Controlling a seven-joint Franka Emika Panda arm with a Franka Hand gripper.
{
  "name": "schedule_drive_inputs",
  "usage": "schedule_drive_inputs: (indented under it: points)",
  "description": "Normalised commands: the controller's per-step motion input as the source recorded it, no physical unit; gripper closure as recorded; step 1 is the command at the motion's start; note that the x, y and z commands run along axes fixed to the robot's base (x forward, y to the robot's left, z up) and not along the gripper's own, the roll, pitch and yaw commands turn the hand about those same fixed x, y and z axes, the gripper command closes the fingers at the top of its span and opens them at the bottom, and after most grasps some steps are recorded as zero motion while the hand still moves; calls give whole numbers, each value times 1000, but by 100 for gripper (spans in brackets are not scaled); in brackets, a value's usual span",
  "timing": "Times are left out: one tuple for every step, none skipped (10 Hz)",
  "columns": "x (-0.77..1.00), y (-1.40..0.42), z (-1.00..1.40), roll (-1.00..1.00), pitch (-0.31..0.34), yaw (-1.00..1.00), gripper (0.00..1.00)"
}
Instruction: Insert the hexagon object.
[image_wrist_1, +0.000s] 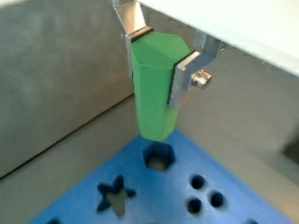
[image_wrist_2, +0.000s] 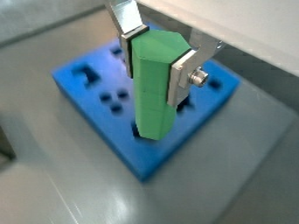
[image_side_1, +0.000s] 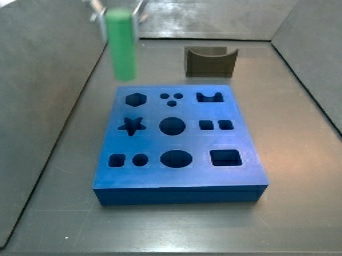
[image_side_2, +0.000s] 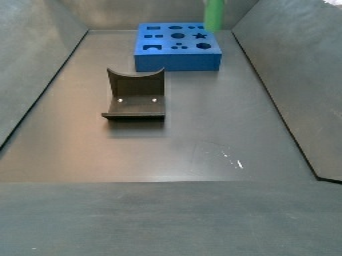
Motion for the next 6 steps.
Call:
schedule_drive_inputs:
  points:
    - [0, 0, -403, -239, 146, 0, 100]
    - [-34, 0, 0, 0, -6, 0, 100]
    - [0, 0, 0, -9, 0, 0, 100]
    - [263, -43, -131, 0, -11, 0, 100]
    - [389, -11, -283, 9, -59, -86, 100]
    - [460, -6, -269, 26, -16, -103, 100]
